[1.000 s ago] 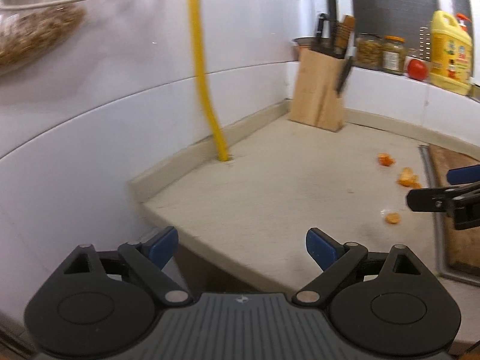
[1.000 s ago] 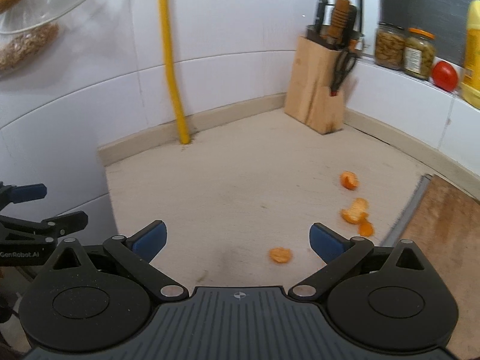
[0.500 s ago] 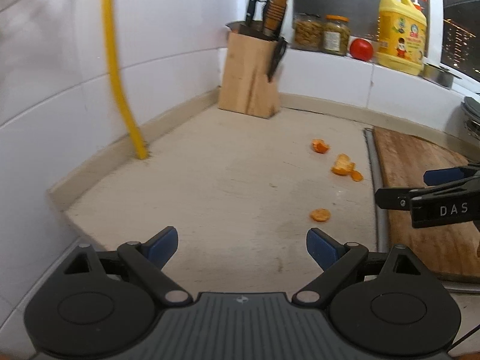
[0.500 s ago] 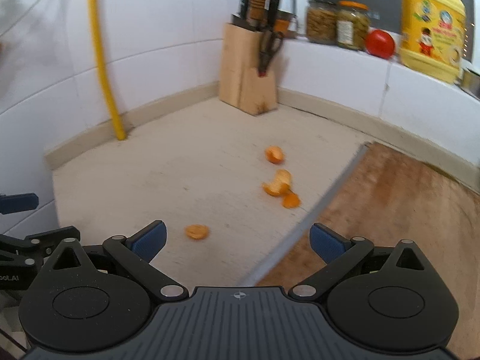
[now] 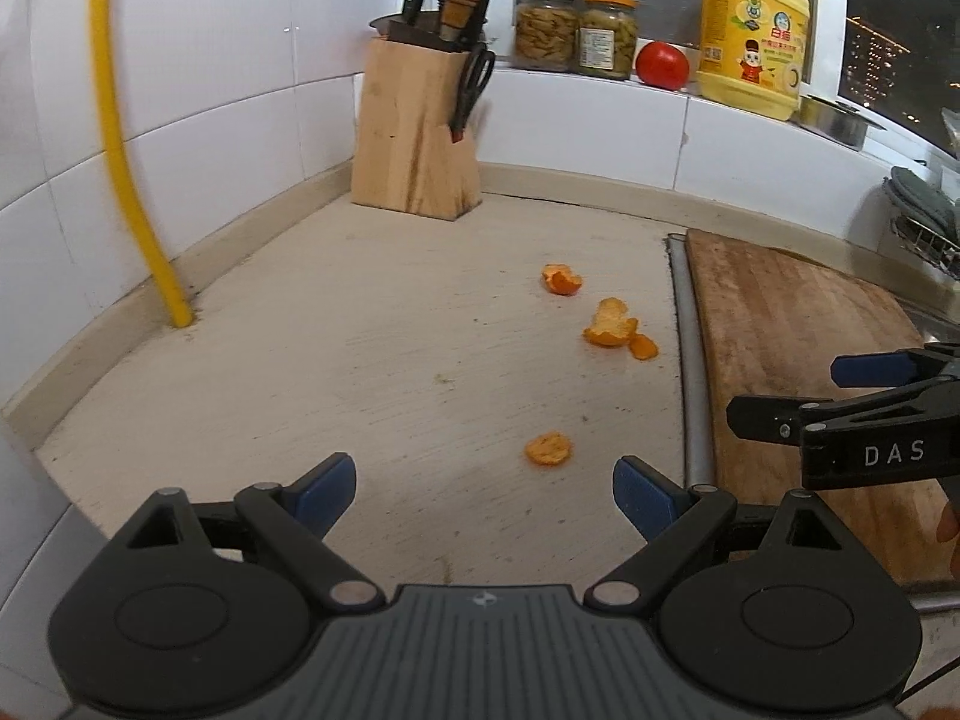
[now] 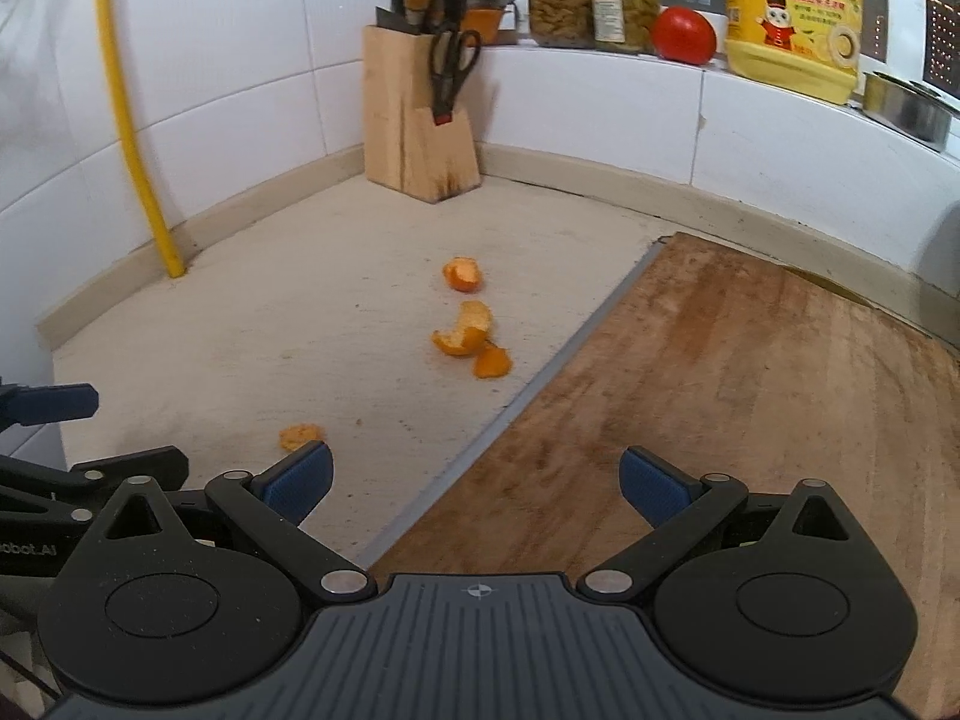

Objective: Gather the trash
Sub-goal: 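Move both open grippers back toward the orange peel pieces on the counter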

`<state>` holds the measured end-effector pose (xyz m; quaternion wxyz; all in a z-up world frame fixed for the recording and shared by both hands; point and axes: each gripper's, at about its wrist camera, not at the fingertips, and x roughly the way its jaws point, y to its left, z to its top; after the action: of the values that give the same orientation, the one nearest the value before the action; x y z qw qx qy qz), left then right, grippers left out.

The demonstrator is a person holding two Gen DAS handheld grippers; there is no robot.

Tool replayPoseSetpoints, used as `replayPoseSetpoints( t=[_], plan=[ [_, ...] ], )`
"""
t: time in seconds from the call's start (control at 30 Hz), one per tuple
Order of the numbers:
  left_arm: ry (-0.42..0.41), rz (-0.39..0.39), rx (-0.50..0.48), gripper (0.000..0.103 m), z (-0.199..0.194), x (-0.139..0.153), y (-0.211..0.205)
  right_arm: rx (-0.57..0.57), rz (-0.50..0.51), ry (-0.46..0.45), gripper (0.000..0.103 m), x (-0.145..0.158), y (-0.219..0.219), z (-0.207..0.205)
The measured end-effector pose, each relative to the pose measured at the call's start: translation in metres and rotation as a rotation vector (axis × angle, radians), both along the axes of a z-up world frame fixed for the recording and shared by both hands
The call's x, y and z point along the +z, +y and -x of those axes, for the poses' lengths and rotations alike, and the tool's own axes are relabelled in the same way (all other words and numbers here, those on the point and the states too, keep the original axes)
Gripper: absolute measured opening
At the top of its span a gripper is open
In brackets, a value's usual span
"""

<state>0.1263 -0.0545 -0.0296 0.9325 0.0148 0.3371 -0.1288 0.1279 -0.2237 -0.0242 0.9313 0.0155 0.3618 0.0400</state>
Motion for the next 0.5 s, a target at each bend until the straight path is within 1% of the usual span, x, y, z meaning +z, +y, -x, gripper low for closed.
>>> replayPoseSetpoints(
  t=[0.5],
  plan=[
    [0.015, 0.001, -0.016, 0.089, -0.023, 0.000, -0.025, -0.005, -0.007, -0.001, 0.103, -0.001, -0.018, -0.013]
  ],
)
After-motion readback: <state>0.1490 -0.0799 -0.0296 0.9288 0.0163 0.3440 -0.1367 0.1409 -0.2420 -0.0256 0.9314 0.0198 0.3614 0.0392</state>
